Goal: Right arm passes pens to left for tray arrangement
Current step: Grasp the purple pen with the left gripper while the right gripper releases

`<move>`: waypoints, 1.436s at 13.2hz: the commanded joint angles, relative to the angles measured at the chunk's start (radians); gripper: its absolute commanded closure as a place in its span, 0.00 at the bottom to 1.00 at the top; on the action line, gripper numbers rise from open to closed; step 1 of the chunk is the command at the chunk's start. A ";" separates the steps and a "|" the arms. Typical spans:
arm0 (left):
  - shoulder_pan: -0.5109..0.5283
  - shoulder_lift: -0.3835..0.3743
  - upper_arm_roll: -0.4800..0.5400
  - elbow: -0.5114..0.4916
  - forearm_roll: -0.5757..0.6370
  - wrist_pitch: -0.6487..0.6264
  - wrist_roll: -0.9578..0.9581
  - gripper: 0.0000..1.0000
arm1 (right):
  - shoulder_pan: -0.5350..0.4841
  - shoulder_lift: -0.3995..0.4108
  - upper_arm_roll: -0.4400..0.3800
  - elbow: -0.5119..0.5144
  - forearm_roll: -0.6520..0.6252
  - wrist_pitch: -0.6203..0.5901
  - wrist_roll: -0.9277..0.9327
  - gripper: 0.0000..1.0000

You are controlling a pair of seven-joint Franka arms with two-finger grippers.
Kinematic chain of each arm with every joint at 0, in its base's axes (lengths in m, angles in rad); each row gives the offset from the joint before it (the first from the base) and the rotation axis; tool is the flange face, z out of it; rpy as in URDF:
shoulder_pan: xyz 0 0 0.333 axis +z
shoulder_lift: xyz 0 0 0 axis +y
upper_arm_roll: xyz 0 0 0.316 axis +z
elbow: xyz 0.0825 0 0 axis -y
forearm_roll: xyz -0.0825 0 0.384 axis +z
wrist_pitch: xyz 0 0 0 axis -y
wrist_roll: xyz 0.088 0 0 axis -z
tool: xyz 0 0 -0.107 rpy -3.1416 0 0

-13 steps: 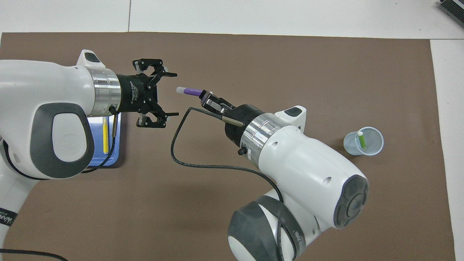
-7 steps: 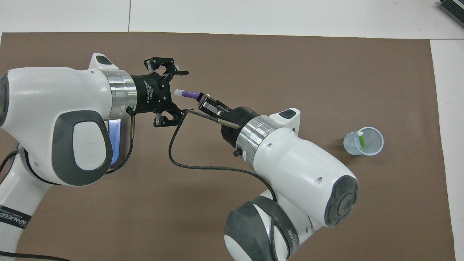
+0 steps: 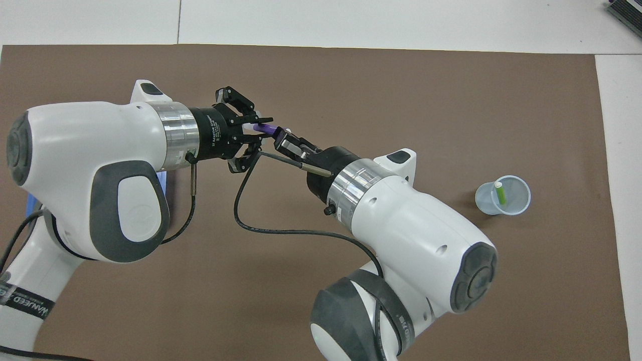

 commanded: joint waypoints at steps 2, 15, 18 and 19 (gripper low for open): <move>-0.014 -0.041 0.015 -0.025 -0.018 0.000 -0.008 1.00 | 0.003 0.001 0.008 -0.007 0.028 0.012 -0.006 1.00; 0.015 -0.068 0.029 -0.030 -0.004 -0.173 0.232 1.00 | -0.194 -0.109 0.000 0.023 0.013 -0.532 -0.198 0.00; 0.104 -0.084 0.029 -0.027 -0.003 -0.331 0.460 1.00 | -0.271 -0.134 0.000 0.023 0.010 -0.687 -0.288 0.00; 0.125 -0.087 0.029 -0.027 0.007 -0.364 0.512 1.00 | -0.308 -0.142 -0.002 0.015 -0.002 -0.722 -0.339 0.00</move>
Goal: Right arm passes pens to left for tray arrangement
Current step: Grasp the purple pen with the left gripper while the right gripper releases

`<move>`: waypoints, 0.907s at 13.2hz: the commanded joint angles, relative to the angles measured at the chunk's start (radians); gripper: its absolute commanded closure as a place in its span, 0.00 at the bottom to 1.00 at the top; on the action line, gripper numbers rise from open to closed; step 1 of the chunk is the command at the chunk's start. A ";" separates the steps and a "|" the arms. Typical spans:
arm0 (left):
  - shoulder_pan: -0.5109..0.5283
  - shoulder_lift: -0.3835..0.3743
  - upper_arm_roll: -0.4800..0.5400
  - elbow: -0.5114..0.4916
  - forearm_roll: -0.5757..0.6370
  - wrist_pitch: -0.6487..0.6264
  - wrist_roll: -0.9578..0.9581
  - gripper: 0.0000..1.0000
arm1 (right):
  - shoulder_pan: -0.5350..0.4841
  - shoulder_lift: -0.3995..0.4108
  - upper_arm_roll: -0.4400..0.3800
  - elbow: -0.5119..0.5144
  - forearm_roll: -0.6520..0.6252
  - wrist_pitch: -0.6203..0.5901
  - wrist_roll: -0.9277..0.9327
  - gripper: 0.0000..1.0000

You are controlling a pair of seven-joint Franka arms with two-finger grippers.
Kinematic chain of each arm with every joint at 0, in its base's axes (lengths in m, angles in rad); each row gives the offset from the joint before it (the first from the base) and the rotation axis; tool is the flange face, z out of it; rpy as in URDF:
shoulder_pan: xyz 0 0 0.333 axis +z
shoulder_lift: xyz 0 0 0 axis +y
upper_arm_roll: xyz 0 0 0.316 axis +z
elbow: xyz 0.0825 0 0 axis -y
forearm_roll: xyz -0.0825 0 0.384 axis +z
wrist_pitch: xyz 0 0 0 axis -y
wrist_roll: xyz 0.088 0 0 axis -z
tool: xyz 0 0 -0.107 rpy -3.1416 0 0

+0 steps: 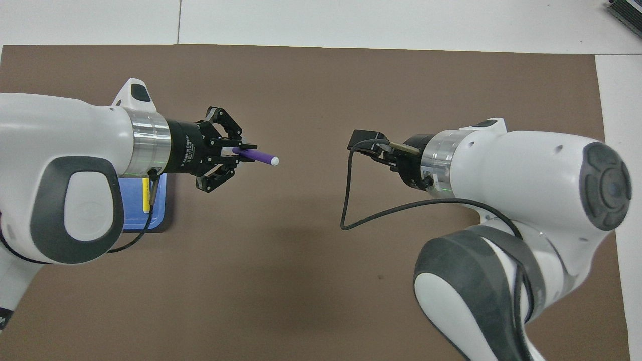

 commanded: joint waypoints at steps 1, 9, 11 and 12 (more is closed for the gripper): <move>0.049 -0.037 -0.001 -0.016 0.056 -0.106 0.159 1.00 | -0.107 -0.030 0.009 -0.027 -0.026 -0.089 -0.163 0.00; 0.236 -0.067 0.000 -0.040 0.386 -0.356 0.834 1.00 | -0.310 -0.022 0.010 -0.122 -0.307 -0.159 -0.723 0.00; 0.294 -0.061 0.000 -0.048 0.452 -0.371 0.969 1.00 | -0.323 -0.002 0.009 -0.183 -0.321 -0.093 -0.812 0.00; 0.314 -0.058 0.000 -0.066 0.492 -0.356 1.022 1.00 | -0.351 0.018 0.009 -0.202 -0.339 -0.060 -0.861 0.06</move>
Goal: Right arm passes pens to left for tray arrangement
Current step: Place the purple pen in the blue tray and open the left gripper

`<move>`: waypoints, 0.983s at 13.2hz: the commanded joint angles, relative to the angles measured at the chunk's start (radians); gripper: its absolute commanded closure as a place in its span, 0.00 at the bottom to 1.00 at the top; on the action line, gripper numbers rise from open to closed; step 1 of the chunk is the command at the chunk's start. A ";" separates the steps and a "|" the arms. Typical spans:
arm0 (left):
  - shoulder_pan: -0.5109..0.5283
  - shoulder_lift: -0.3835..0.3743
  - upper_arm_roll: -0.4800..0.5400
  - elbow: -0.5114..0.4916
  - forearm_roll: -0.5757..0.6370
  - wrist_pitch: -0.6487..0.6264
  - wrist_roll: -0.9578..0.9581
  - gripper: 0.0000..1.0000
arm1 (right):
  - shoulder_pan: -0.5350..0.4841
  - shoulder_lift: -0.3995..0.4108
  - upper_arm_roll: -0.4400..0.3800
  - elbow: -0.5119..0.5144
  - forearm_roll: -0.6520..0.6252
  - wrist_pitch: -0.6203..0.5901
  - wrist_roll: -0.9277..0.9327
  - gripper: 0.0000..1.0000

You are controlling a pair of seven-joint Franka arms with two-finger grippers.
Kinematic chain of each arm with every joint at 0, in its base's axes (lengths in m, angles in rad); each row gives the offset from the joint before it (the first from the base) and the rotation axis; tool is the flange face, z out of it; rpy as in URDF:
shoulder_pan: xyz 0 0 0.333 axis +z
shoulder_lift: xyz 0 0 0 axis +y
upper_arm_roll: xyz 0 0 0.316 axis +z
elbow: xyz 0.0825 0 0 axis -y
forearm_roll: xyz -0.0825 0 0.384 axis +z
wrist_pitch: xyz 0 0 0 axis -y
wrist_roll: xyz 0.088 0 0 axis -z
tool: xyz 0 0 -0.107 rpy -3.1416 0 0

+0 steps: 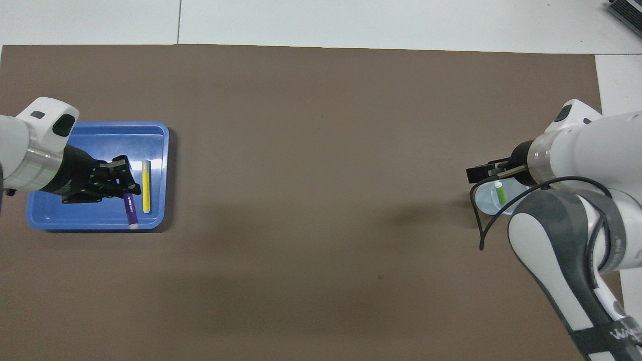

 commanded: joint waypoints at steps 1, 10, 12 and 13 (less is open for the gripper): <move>0.050 -0.021 -0.010 -0.065 0.099 0.018 0.155 1.00 | -0.075 0.037 0.015 -0.064 -0.039 0.084 -0.130 0.18; 0.127 0.105 -0.010 -0.152 0.227 0.285 0.322 1.00 | -0.088 0.053 0.015 -0.133 -0.039 0.136 -0.141 0.67; 0.137 0.156 -0.010 -0.151 0.230 0.331 0.323 1.00 | -0.089 0.054 0.015 -0.143 -0.039 0.144 -0.143 0.67; 0.139 0.166 -0.010 -0.151 0.231 0.357 0.325 1.00 | -0.089 0.054 0.015 -0.143 -0.039 0.144 -0.144 0.67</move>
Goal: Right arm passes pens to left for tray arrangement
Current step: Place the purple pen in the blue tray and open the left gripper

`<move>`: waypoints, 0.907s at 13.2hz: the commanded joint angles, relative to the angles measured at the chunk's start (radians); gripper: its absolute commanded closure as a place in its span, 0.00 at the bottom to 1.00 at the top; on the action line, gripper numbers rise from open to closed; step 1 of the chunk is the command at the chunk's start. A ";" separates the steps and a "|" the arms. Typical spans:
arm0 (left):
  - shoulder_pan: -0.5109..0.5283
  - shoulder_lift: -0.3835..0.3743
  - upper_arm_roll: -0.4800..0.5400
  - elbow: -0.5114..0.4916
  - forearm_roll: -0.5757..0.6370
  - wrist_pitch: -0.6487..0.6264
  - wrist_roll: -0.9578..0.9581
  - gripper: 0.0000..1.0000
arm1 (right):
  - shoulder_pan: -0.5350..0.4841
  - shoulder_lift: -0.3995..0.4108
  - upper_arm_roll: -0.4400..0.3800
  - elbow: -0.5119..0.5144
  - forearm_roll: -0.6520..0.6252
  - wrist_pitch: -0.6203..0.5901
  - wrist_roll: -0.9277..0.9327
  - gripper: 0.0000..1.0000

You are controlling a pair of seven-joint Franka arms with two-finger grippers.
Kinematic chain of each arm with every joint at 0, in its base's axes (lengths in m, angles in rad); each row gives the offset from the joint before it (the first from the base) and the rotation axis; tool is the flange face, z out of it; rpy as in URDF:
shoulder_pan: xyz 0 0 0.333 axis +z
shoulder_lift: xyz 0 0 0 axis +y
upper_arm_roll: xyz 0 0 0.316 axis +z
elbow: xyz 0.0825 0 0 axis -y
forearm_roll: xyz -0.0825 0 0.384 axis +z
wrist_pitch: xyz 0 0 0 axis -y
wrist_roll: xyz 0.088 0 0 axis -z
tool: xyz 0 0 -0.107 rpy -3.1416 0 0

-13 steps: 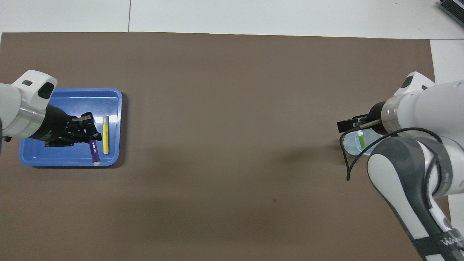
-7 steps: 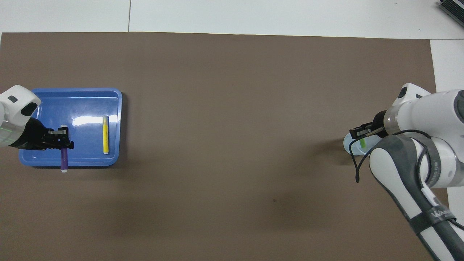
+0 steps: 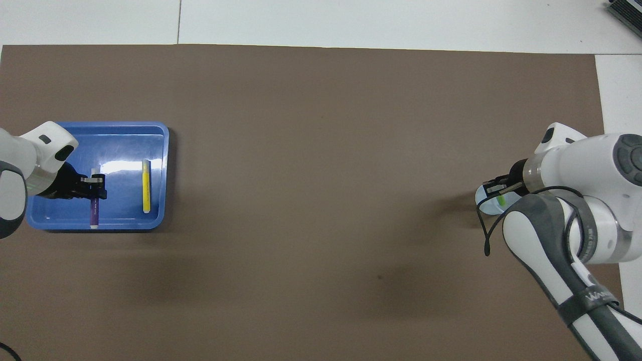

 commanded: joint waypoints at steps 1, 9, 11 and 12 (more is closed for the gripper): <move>0.022 0.054 -0.010 -0.006 0.026 0.080 0.019 1.00 | -0.014 -0.005 0.009 -0.020 -0.015 0.022 -0.014 0.67; 0.055 0.179 -0.010 -0.007 0.039 0.248 0.050 1.00 | -0.052 -0.008 0.011 -0.008 -0.015 -0.043 -0.082 0.67; 0.056 0.192 -0.010 -0.010 0.039 0.279 0.051 1.00 | -0.052 -0.007 0.011 -0.009 -0.015 -0.041 -0.082 0.67; 0.055 0.195 -0.010 -0.010 0.039 0.282 0.050 0.94 | -0.052 -0.007 0.011 -0.009 -0.015 -0.037 -0.080 0.67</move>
